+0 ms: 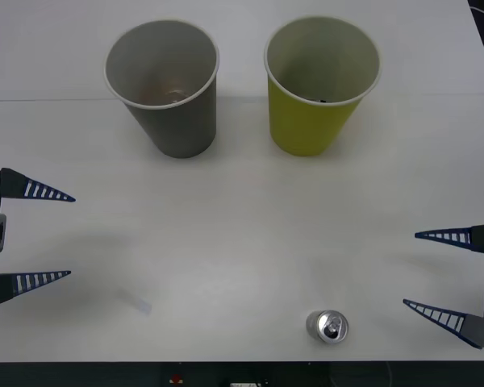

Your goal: Put the can into the green bin and the plastic bottle into the gray bin

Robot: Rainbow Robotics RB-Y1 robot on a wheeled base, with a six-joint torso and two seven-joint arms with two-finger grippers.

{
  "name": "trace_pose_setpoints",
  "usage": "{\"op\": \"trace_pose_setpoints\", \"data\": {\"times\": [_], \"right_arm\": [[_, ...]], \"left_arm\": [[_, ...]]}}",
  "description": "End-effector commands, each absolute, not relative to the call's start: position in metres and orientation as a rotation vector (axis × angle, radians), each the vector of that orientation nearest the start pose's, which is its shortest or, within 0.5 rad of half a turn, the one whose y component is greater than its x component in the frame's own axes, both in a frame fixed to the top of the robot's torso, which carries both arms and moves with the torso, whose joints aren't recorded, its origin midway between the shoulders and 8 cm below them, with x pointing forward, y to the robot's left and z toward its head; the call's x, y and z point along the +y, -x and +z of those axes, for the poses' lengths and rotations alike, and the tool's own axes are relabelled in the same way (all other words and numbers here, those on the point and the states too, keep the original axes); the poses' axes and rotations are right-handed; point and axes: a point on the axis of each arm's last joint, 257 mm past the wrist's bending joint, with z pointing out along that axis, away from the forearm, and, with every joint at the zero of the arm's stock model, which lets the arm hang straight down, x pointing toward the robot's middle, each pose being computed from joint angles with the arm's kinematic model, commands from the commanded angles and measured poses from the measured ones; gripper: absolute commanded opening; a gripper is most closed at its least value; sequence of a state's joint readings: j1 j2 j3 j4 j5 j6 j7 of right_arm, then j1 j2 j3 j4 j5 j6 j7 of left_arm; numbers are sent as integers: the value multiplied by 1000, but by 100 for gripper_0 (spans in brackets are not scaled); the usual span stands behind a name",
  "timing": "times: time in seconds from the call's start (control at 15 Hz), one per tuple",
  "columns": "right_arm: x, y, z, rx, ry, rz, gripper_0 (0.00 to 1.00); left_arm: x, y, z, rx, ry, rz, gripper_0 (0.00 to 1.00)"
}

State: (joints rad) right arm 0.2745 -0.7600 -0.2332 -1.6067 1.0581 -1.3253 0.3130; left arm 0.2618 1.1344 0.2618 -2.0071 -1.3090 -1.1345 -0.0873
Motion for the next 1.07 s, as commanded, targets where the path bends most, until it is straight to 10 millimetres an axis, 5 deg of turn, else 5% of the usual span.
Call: {"op": "trace_pose_setpoints", "data": {"times": [0.07,0.73,1.07], "right_arm": [[-285,-310,-241,1426,1183,542,100],[-309,-274,-299,1382,1128,585,100],[-266,-259,-323,1356,1086,676,100]], "left_arm": [[286,-341,-167,1444,-1762,-118,100],[286,-341,-167,1444,-1762,-118,100],[286,-341,-167,1444,-1762,-118,100]]}}
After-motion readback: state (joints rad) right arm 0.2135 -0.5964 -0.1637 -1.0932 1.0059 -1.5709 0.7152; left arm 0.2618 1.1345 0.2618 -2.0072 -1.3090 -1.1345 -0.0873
